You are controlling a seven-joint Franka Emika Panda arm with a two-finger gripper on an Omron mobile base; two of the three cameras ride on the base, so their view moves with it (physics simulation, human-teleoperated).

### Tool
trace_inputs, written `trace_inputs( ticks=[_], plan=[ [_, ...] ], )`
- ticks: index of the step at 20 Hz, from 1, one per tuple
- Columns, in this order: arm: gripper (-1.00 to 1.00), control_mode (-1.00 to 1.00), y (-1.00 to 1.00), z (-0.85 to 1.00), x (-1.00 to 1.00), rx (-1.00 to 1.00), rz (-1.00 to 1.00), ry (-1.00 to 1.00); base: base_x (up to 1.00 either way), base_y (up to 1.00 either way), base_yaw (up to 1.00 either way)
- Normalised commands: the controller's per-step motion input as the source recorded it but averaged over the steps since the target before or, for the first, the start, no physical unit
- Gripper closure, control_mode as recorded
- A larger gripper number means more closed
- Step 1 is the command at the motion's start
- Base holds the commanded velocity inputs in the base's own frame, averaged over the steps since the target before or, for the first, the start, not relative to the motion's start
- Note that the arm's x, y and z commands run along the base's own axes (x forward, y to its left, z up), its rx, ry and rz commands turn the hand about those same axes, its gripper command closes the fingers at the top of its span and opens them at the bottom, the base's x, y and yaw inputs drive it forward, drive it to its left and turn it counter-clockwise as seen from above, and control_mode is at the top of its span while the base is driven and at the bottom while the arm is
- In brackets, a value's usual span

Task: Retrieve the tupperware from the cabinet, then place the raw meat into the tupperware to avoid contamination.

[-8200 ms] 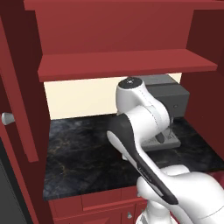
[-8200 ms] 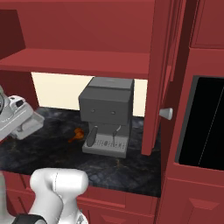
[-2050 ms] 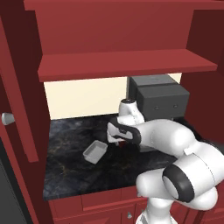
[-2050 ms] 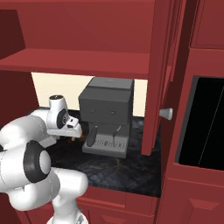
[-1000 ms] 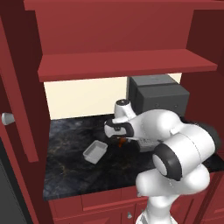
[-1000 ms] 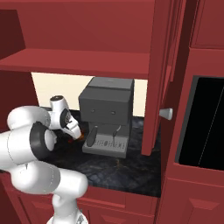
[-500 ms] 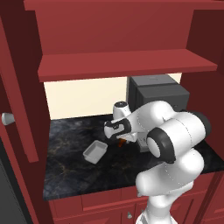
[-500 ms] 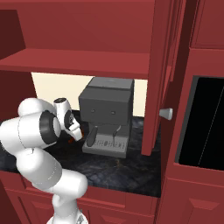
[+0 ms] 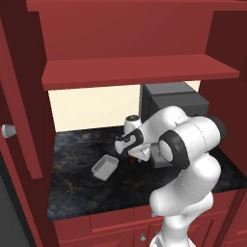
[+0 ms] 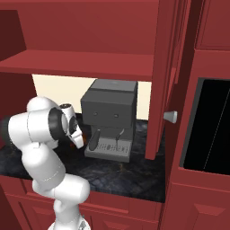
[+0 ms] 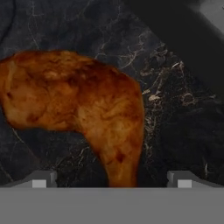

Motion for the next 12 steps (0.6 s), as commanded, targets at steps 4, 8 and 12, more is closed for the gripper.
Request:
trace_inputs(
  ticks=[4,8,12],
  plan=[
    [-1.0,-1.0,0.0,-0.24,0.0,0.03,-0.11,0.01,0.0,0.0,0.0],
    [1.0,-1.0,0.01,-0.23,0.0,0.02,-0.1,0.0,0.0,0.0,0.0],
    [1.0,-1.0,0.03,-0.2,0.0,0.02,-0.09,0.0,0.0,0.0,0.0]
  ],
)
